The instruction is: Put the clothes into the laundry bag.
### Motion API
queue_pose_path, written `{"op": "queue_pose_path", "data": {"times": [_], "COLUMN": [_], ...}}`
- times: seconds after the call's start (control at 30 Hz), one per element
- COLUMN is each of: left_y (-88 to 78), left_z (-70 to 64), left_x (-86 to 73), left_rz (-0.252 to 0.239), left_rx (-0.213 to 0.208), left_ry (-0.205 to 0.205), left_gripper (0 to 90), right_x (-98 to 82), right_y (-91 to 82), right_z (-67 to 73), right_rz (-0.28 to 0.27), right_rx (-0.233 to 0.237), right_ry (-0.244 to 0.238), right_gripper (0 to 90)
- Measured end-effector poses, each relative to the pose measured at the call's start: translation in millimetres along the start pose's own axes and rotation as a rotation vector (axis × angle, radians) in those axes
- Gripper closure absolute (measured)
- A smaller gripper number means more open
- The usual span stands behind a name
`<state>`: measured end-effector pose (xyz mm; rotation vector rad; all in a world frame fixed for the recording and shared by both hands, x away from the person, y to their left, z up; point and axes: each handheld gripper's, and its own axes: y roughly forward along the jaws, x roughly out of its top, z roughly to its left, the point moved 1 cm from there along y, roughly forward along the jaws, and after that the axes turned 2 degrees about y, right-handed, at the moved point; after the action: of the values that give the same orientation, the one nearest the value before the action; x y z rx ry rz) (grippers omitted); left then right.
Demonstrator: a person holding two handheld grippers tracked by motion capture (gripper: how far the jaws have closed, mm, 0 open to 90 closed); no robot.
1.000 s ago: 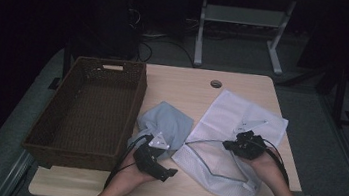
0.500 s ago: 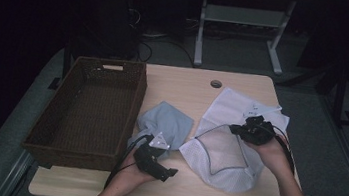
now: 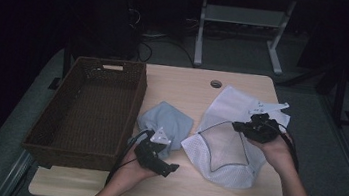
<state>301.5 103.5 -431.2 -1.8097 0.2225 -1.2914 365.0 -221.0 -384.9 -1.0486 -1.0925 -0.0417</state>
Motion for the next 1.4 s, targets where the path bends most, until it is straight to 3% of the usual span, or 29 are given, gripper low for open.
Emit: {"op": "queue_pose_path", "data": {"times": [0.13, 0.3, 0.53, 0.83, 1.03, 1.13, 1.3, 1.4], "left_y": [-6.8, -7.4, 10.3, 32.9, 47.6, 50.5, 55.2, 53.7], "left_z": [6.4, 22.9, 46.5, 65.3, 72.8, 74.0, 68.4, 69.0], "left_x": [15.7, 32.7, 38.5, 25.3, 16.7, 14.6, 14.3, 13.8], "left_rz": [-0.014, -0.037, -0.006, 0.082, 0.136, 0.147, 0.179, 0.172], "left_rx": [0.037, 0.104, 0.203, 0.234, 0.207, 0.207, 0.253, 0.256], "left_ry": [-0.003, -0.045, -0.104, -0.155, -0.182, -0.174, -0.117, -0.123], "left_gripper": [13.7, 13.6, 12.3, 10.0, 9.6, 9.6, 10.1, 14.2], "right_x": [0.3, 0.2, -0.6, -2.4, -3.3, -3.9, -4.0, -4.3], "right_y": [1.9, 2.7, 3.3, 5.7, 6.6, 7.2, 7.9, 8.1], "right_z": [1.2, 1.3, 1.6, 1.4, 1.1, 1.2, 1.3, 1.6], "right_rz": [0.008, 0.014, 0.021, 0.033, 0.041, 0.043, 0.049, 0.050], "right_rx": [0.004, 0.008, 0.014, 0.015, 0.013, 0.013, 0.010, 0.008], "right_ry": [-0.005, -0.008, -0.012, -0.015, -0.018, -0.016, -0.022, -0.027], "right_gripper": [87.9, 87.9, 87.9, 87.9, 87.9, 87.9, 87.9, 87.9]}}
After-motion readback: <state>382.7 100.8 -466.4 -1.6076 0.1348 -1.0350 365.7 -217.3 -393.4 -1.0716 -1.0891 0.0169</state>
